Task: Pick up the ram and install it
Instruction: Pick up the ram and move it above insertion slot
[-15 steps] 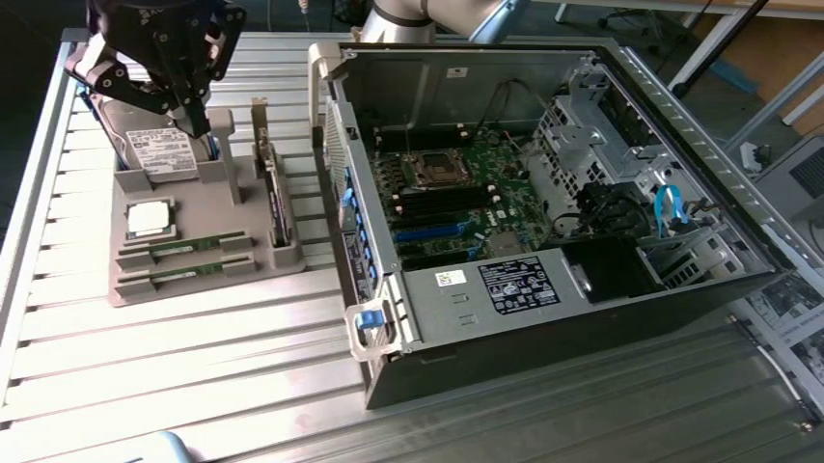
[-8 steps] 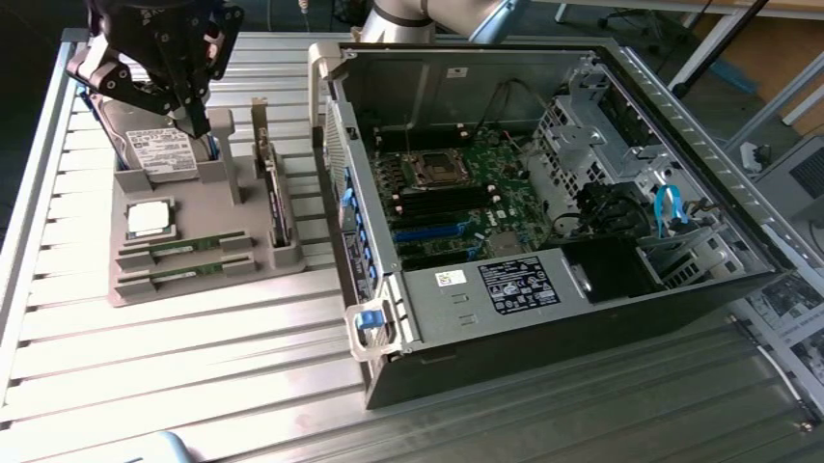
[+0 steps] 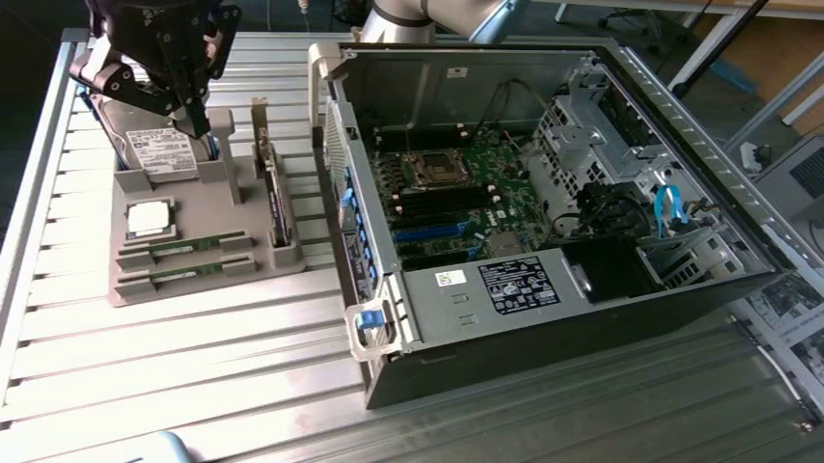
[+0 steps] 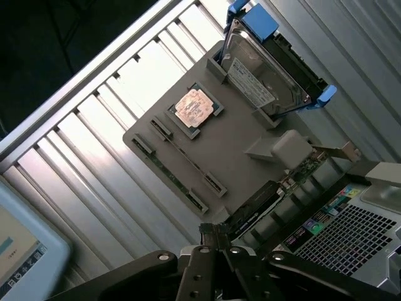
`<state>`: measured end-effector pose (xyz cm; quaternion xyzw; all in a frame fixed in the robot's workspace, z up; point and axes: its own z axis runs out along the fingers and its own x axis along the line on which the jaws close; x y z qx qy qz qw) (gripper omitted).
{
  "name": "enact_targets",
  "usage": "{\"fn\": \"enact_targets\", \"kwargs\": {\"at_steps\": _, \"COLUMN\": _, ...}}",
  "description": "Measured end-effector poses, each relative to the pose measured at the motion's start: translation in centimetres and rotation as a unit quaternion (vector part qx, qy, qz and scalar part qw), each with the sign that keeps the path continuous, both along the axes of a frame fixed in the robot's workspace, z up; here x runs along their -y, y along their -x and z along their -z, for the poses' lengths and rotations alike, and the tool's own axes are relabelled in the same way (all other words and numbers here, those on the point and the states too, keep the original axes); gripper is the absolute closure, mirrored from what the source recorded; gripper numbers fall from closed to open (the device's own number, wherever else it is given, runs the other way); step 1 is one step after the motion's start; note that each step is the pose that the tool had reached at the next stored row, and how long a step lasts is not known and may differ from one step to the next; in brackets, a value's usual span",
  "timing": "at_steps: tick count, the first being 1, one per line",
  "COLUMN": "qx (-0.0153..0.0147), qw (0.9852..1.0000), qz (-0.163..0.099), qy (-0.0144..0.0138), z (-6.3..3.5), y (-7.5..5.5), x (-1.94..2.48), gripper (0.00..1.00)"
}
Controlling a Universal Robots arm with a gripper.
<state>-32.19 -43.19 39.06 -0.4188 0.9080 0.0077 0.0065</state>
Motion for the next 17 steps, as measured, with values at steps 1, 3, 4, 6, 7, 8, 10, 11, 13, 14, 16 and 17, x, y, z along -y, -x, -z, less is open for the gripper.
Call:
{"fn": "enact_targets", "kwargs": {"at_steps": 1, "qx": 0.0000, "qw": 1.0000, "qz": -0.003, "qy": 0.0001, "z": 0.00, "y": 0.00, "x": 0.00, "gripper": 0.89}}
{"fn": "enact_targets", "kwargs": {"at_steps": 3, "qx": 0.0000, "qw": 1.0000, "qz": -0.009, "qy": 0.0004, "z": 0.01, "y": 0.00, "x": 0.00, "gripper": 0.89}}
{"fn": "enact_targets", "kwargs": {"at_steps": 4, "qx": 0.0000, "qw": 0.9999, "qz": -0.012, "qy": 0.0005, "z": 0.01, "y": 0.00, "x": 0.00, "gripper": 0.89}}
{"fn": "enact_targets", "kwargs": {"at_steps": 6, "qx": 0.0000, "qw": 0.9999, "qz": -0.017, "qy": 0.0007, "z": 0.01, "y": 0.00, "x": 0.00, "gripper": 0.89}}
{"fn": "enact_targets", "kwargs": {"at_steps": 7, "qx": 0.0000, "qw": 0.9998, "qz": -0.021, "qy": 0.0009, "z": 0.01, "y": 0.00, "x": 0.00, "gripper": 0.89}}
{"fn": "enact_targets", "kwargs": {"at_steps": 8, "qx": 0.0001, "qw": 0.9997, "qz": -0.024, "qy": 0.0010, "z": 0.01, "y": 0.00, "x": 0.00, "gripper": 0.89}}
{"fn": "enact_targets", "kwargs": {"at_steps": 10, "qx": 0.0000, "qw": 0.9995, "qz": -0.030, "qy": 0.0011, "z": 0.01, "y": 0.00, "x": 0.00, "gripper": 0.89}}
{"fn": "enact_targets", "kwargs": {"at_steps": 11, "qx": 0.0000, "qw": 0.9995, "qz": -0.033, "qy": 0.0012, "z": 0.01, "y": 0.00, "x": 0.00, "gripper": 0.89}}
{"fn": "enact_targets", "kwargs": {"at_steps": 13, "qx": 0.0000, "qw": 0.9992, "qz": -0.039, "qy": 0.0014, "z": 0.01, "y": 0.00, "x": 0.00, "gripper": 0.89}}
{"fn": "enact_targets", "kwargs": {"at_steps": 14, "qx": 0.0001, "qw": 0.9991, "qz": -0.042, "qy": 0.0014, "z": 0.01, "y": 0.00, "x": 0.00, "gripper": 0.89}}
{"fn": "enact_targets", "kwargs": {"at_steps": 16, "qx": 0.0000, "qw": 0.9988, "qz": -0.048, "qy": 0.0016, "z": 0.01, "y": 0.00, "x": 0.00, "gripper": 0.89}}
{"fn": "enact_targets", "kwargs": {"at_steps": 17, "qx": 0.0001, "qw": 0.9987, "qz": -0.051, "qy": 0.0017, "z": 0.01, "y": 0.00, "x": 0.00, "gripper": 0.89}}
